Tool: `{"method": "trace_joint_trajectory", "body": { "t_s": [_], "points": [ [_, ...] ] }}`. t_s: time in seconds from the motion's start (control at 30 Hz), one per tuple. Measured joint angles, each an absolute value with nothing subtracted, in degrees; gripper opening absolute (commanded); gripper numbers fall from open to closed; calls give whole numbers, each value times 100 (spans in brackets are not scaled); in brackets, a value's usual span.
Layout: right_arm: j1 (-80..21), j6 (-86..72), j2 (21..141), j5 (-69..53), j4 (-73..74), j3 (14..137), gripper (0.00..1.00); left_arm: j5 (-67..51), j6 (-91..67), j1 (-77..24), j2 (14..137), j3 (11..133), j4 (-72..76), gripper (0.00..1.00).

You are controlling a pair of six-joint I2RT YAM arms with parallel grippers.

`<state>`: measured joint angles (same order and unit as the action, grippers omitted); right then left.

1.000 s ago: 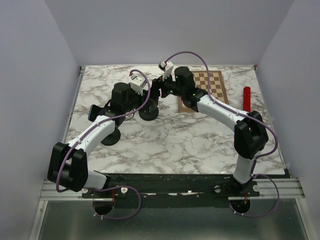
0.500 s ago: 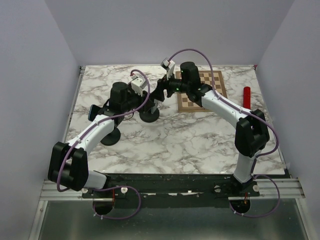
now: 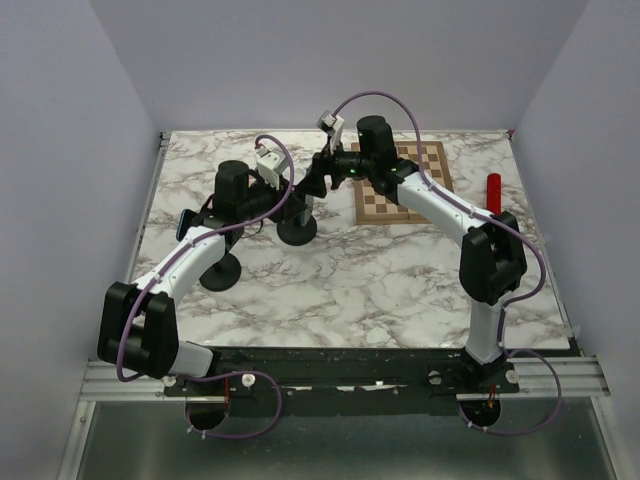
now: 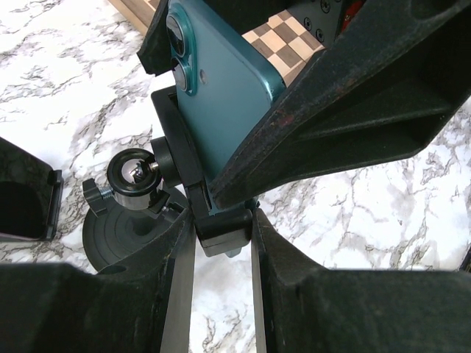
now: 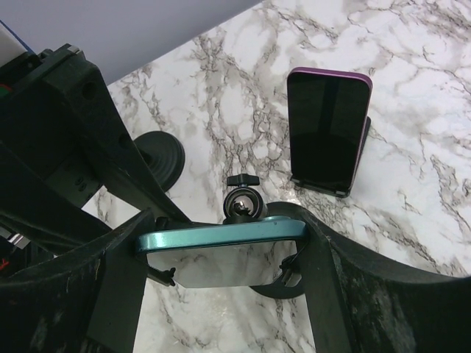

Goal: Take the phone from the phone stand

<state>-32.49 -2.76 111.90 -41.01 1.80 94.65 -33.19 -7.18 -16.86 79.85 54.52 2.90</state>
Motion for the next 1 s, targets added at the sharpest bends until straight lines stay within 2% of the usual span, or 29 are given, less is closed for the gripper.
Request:
{"method": "trace_joint_trajectory", "body": {
  "t_s": [0.4,0.6,0.87,1.0],
  "points": [
    [-3173,-327,11631,-4840,491,10084,1,-3645,-652,-1592,8086,5535,185,0],
    [-3225,-722,11581,-5262,344,9780,1,-3730,-593,-1566,8305,5535,-130,0],
    [-3295,-1699,10390,-3634,375,8678,1,-3653,-611,-1627,8300,5537,-344,1],
    [-3306,-2056,9539,-2342,1170,8501,1,-3332,-620,-1712,8152,5642,-685,35]
  ]
}}
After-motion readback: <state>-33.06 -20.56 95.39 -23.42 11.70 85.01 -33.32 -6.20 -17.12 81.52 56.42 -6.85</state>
